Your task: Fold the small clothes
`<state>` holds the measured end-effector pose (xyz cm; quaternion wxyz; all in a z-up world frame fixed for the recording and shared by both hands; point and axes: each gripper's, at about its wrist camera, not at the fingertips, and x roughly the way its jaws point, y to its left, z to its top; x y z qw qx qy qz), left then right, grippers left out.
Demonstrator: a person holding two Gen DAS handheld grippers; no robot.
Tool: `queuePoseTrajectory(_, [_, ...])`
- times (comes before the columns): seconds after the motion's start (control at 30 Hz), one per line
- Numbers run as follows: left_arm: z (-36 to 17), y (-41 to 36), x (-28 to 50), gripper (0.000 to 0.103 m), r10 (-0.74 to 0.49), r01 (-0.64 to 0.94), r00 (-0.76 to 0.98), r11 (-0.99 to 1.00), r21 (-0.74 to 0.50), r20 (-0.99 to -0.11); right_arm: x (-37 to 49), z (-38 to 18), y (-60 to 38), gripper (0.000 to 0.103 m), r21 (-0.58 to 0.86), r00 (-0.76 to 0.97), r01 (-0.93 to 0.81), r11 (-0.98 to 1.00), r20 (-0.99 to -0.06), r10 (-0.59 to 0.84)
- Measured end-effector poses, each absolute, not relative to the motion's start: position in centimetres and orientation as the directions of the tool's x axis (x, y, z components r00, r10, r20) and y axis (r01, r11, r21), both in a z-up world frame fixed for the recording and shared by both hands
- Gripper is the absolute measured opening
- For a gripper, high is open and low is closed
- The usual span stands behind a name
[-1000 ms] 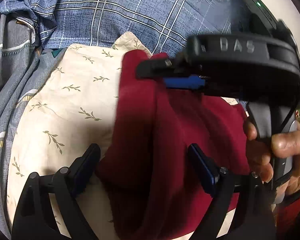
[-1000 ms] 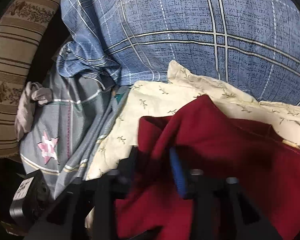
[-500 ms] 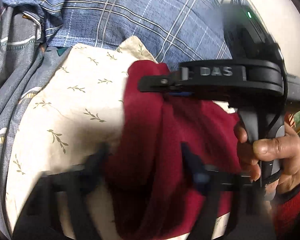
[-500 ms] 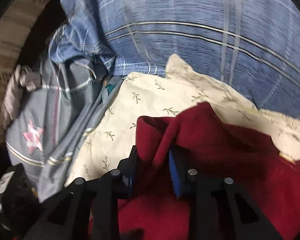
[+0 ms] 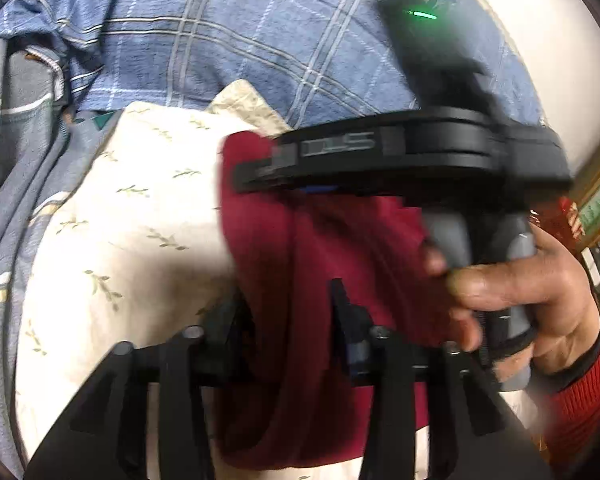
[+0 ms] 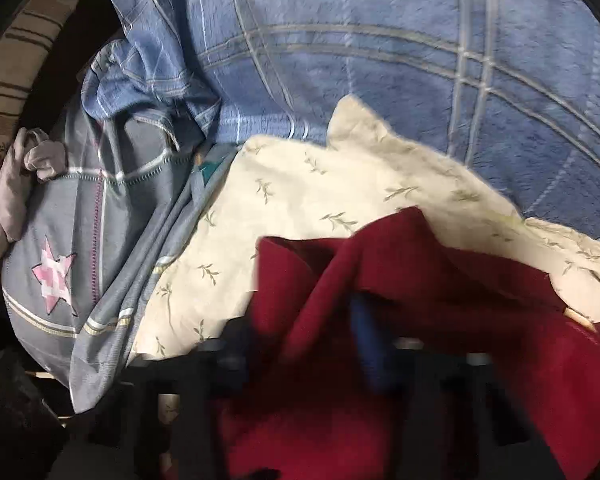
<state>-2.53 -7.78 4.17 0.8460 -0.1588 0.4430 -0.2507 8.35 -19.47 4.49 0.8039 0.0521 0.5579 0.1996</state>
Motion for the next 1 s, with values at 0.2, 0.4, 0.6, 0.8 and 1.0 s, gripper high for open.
queuePoseTrajectory(0.2, [3.7, -8.7, -3.3, 0.073, -0.533, 0.258, 0.48, 0.845, -0.469, -0.697, 6.4, 7.0, -22.9, 0.018, 0.408, 0.389, -0.245, 0.879, -0.789, 0.475])
queuePoseTrajectory(0.4, [5.2, -9.9, -5.5, 0.027, -0.559, 0.326, 0.507, 0.829, -0.455, -0.656, 4.3, 9.2, -26.3, 0.016, 0.473, 0.442, -0.218, 0.854, -0.732, 0.518])
queuePoseTrajectory(0.6, [9.2, -14.0, -7.4, 0.026, -0.548, 0.416, 0.533, 0.833, -0.364, -0.644, 1.9, 12.4, -30.6, 0.016, 0.476, 0.491, -0.21, 0.854, -0.704, 0.513])
queuePoseTrajectory(0.8, [11.6, -19.0, -8.3, 0.026, -0.566, 0.492, 0.503, 0.809, -0.322, -0.653, -0.4, 14.6, -35.3, 0.016, 0.439, 0.544, -0.166, 0.883, -0.706, 0.453])
queuePoseTrajectory(1.0, [12.2, -24.3, -9.6, 0.026, -0.596, 0.561, 0.461, 0.77, -0.304, -0.658, -2.8, 15.1, -40.9, 0.016, 0.405, 0.579, -0.094, 0.909, -0.721, 0.381])
